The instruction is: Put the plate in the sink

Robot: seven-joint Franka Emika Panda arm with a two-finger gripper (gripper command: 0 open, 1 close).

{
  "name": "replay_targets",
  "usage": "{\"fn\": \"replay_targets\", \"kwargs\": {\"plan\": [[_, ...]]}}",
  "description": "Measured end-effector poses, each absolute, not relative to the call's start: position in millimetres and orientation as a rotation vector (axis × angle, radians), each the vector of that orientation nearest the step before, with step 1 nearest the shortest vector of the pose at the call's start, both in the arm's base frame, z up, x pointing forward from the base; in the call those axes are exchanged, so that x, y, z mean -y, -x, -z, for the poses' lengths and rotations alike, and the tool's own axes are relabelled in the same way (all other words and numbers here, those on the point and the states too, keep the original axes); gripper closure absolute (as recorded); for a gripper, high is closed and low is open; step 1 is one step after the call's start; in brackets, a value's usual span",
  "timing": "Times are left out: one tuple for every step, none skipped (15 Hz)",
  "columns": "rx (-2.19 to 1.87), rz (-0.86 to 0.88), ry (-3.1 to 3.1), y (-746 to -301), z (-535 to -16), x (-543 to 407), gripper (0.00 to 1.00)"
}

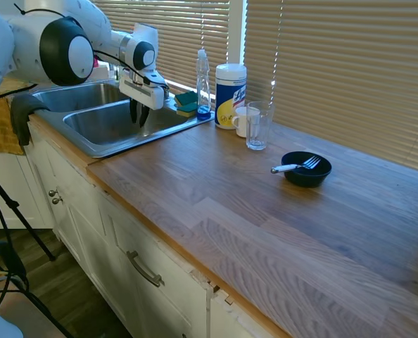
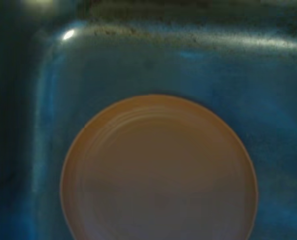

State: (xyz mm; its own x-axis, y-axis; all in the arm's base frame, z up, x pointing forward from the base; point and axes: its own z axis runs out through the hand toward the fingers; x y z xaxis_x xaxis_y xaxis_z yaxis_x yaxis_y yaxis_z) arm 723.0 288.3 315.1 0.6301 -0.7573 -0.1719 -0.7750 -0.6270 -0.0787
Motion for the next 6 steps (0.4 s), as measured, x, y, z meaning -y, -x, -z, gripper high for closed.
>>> {"fn": "replay_targets", "kwargs": {"plan": [[-1.294, -0.171, 2.689, -719.9, -322.8, -286.6, 0.00], [-1.308, -0.158, 2.677, -715.6, -329.7, -284.7, 0.00], [-1.324, -0.145, 2.663, -710.9, -336.1, -283.4, 0.00], [-1.341, -0.130, 2.645, -705.6, -343.1, -282.2, 0.00], [-1.357, -0.113, 2.627, -700.2, -350.3, -281.0, 0.00], [-1.369, -0.093, 2.607, -694.3, -358.5, -279.5, 0.00]]}}
